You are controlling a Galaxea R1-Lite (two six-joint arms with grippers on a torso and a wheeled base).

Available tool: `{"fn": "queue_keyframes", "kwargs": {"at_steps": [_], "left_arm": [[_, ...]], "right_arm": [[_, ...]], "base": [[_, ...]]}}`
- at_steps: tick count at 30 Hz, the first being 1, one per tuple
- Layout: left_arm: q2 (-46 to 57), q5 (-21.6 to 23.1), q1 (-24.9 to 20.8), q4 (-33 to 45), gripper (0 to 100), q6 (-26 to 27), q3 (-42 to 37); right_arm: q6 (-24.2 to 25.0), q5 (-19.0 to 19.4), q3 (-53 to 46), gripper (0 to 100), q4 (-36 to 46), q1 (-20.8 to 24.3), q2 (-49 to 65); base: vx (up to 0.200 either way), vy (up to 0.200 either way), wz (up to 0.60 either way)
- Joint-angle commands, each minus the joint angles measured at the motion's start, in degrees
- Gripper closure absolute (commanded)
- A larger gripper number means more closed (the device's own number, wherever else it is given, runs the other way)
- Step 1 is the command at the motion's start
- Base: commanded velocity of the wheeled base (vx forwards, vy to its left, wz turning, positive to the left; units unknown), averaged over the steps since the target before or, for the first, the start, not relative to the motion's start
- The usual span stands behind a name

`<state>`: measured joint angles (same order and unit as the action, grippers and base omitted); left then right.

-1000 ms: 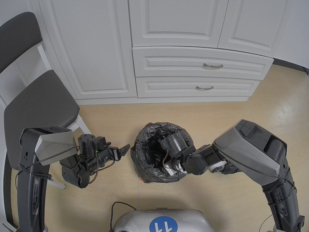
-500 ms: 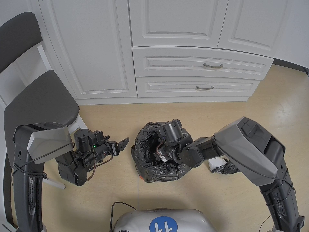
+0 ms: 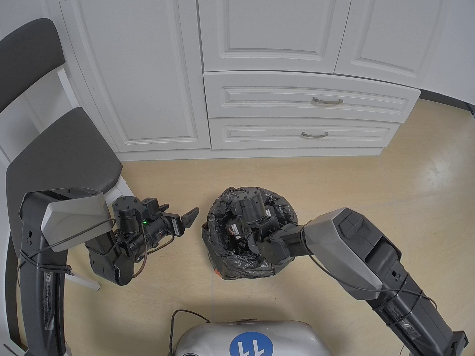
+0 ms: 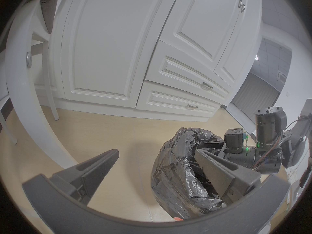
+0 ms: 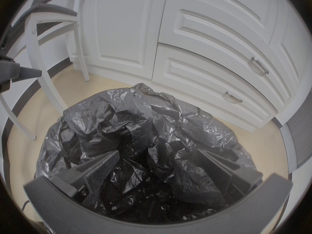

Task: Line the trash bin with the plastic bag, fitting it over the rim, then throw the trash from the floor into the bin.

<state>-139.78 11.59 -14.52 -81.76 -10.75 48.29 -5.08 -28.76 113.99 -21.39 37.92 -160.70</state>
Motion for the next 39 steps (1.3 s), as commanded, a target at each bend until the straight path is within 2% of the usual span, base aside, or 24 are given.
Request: {"fn": "queue_keyframes", "kwargs": {"at_steps": [1, 4, 6, 7, 10, 11, 13, 17, 19, 20, 27, 31, 34, 39], "left_arm": [[0.47, 0.01, 0.02, -0.24, 0, 0.12, -1.09], [3.2, 0.54, 0.02, -0.42, 0, 0.21, -4.17], [3.2, 0.54, 0.02, -0.42, 0, 0.21, -4.17], [6.45, 2.12, -0.07, -0.5, 0, 0.29, -8.03], [10.05, 3.35, 0.19, -1.03, 0, 0.29, -12.43], [10.05, 3.35, 0.19, -1.03, 0, 0.29, -12.43], [13.13, 4.4, 0.37, -4.63, 0, 0.38, -17.44], [16.2, 4.75, 0.81, -5.95, 0, 0.56, -21.74], [16.2, 4.75, 0.81, -5.95, 0, 0.56, -21.74], [18.58, 4.49, 2.3, -5.95, 0, 0.82, -23.77], [25.7, 4.93, 6.35, -5.86, 0, 4.34, -25.35], [28.86, 5.81, 6.7, -5.86, 0, 5.13, -25.7], [30.53, 7.04, 7.93, -5.86, 0, 6.18, -28.51], [31.85, 6.95, 9.77, -5.95, 0, 6.62, -32.29]], "right_arm": [[0.25, -0.33, -2.2, 0, -0.49, 0.31, 1.0], [0.34, -0.25, -12.13, 0, -0.4, 1.01, 10.23], [0.34, -0.25, -12.13, 0, -0.4, 1.01, 10.23], [0.43, 0.37, -22.32, 0, -0.58, 1.71, 20.51], [0.6, 0.37, -32.08, 0, -1.11, 1.8, 29.83], [0.6, 0.37, -32.08, 0, -1.11, 1.8, 29.83], [1.04, 0.54, -43.24, 0, -1.28, 0.92, 41.25], [5.87, 0.37, -52.82, 0, -4.45, -2.07, 51.1], [5.87, 0.37, -52.82, 0, -4.45, -2.07, 51.1], [9.13, 0.02, -61.17, 0, -9.1, -5.32, 58.74], [9.48, -1.39, -74.97, 0, -17.01, -15.25, 73.42], [9.48, -2.62, -80.24, 0, -18.77, -18.06, 80.01], [9.48, -2.27, -86.05, 0, -19.65, -22.28, 87.66], [9.48, -0.69, -89.74, 0, -19.04, -27.47, 94.16]], "base": [[0.0, 0.0, 0.0], [0.0, 0.0, 0.0], [0.0, 0.0, 0.0], [0.0, 0.0, 0.0], [0.0, 0.0, 0.0], [0.0, 0.0, 0.0], [0.0, 0.0, 0.0], [0.0, 0.0, 0.0], [0.0, 0.0, 0.0], [0.0, 0.0, 0.0], [0.0, 0.0, 0.0], [0.0, 0.0, 0.0], [0.0, 0.0, 0.0], [0.0, 0.0, 0.0]]}}
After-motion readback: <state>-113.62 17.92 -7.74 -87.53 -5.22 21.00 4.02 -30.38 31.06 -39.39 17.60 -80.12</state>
